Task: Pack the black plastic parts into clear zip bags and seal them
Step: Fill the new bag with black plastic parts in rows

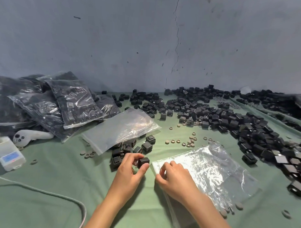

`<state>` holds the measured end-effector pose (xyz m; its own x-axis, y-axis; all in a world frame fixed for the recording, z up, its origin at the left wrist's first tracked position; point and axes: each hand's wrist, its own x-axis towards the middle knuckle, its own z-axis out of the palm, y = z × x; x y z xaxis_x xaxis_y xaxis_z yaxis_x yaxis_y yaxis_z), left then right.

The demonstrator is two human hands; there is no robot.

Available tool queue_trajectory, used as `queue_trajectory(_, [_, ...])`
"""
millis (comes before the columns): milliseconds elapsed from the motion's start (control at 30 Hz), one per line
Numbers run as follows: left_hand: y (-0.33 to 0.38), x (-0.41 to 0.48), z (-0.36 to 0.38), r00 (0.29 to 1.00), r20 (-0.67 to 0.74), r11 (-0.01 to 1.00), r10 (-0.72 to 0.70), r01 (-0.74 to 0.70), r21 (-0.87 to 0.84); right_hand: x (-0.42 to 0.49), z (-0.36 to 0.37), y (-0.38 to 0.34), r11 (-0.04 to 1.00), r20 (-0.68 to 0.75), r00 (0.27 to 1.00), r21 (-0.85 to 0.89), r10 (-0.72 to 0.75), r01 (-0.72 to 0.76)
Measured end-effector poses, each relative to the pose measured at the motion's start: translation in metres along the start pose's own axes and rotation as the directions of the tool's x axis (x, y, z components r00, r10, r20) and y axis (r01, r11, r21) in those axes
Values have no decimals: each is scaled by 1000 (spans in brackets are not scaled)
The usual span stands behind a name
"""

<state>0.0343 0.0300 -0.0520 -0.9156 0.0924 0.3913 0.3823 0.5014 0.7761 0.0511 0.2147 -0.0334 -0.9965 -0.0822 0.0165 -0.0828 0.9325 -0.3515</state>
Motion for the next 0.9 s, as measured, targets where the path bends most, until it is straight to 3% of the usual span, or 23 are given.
queue_trajectory(167, [3, 0, 3, 997, 55, 995, -47, 52, -90, 3, -2, 6, 983, 14, 999, 178, 51, -53])
queue_trajectory(367, [19, -11, 13, 993, 119, 968, -13, 42, -247, -2, 5, 11, 951, -48, 999, 308, 13, 2])
queue_trajectory(500, [18, -16, 16, 964, 263, 978, 47, 10, -209, -8, 15, 15, 963, -131, 991, 263, -27, 61])
queue_trajectory(633, [19, -17, 16, 962, 271, 987, 42, 2, -161, -13, 19, 14, 952, -214, 977, 291, -26, 89])
queue_trajectory(733, [20, -18, 16, 965, 256, 995, 52, -27, -100, -15, 18, 11, 904, -209, 977, 425, 46, 48])
queue_trajectory(833, [18, -17, 16, 975, 215, 995, 59, -74, 61, -18, 11, 8, 790, -212, 970, 612, 123, 33])
queue_trajectory(900, [17, -16, 18, 972, 220, 986, 80, -110, 125, -20, 9, 7, 785, -257, 957, 617, 136, 54])
